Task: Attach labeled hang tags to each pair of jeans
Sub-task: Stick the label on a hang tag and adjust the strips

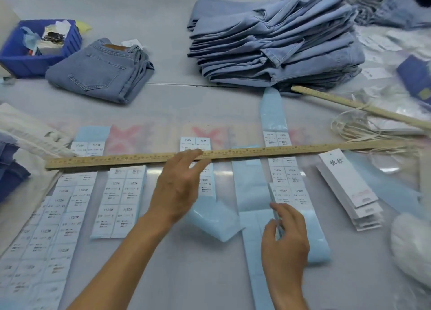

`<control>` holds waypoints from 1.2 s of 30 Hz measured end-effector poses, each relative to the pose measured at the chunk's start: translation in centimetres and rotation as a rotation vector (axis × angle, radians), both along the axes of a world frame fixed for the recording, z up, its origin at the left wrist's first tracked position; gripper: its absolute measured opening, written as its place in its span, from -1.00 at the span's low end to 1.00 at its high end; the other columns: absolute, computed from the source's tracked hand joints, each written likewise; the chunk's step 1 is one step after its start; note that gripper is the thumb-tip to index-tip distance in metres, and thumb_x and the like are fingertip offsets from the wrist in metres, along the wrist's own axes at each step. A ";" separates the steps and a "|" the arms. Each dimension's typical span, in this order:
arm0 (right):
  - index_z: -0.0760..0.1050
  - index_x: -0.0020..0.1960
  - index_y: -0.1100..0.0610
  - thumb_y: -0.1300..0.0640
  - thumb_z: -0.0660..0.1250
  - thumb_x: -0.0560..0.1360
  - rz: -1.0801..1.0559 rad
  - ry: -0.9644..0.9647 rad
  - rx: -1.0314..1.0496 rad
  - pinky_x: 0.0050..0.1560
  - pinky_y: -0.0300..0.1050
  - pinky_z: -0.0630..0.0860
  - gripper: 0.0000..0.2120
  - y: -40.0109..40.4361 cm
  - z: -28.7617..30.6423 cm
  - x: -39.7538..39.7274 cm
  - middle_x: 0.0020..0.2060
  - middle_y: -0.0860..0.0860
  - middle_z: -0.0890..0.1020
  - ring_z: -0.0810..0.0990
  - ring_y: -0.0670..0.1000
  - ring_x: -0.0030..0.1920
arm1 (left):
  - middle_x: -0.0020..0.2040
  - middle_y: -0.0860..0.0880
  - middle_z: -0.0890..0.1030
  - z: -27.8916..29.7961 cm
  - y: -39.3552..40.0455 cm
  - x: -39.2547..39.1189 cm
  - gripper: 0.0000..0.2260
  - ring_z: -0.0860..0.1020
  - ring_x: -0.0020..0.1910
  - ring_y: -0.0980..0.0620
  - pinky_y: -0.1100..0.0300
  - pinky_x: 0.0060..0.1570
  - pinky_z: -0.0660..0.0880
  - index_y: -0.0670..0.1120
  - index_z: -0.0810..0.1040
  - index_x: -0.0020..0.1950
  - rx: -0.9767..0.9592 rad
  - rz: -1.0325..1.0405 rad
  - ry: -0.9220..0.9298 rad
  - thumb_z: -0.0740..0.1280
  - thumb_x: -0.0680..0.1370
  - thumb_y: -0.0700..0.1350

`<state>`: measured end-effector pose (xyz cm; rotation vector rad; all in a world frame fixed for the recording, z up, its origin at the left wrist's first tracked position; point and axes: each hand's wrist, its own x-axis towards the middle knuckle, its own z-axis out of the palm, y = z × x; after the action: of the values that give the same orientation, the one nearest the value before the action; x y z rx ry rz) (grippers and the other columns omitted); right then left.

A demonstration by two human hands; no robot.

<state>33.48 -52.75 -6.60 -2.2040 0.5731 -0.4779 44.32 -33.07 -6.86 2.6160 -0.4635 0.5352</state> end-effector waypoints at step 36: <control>0.59 0.04 0.00 0.20 0.41 0.51 0.160 0.318 0.380 0.21 -0.05 0.52 -0.84 -1.7 2.7 -6.7 0.04 -0.02 0.64 0.60 0.00 0.09 | 0.19 -0.02 0.67 -0.9 -12.3 -18.4 -0.76 0.65 0.12 0.05 0.45 -0.05 0.47 0.06 0.52 0.29 -1.142 0.222 1.060 0.12 0.73 0.04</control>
<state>26.79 -54.43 -3.93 -1.9460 0.5917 0.0672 25.96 -45.35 -7.72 1.4826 0.3960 -0.4599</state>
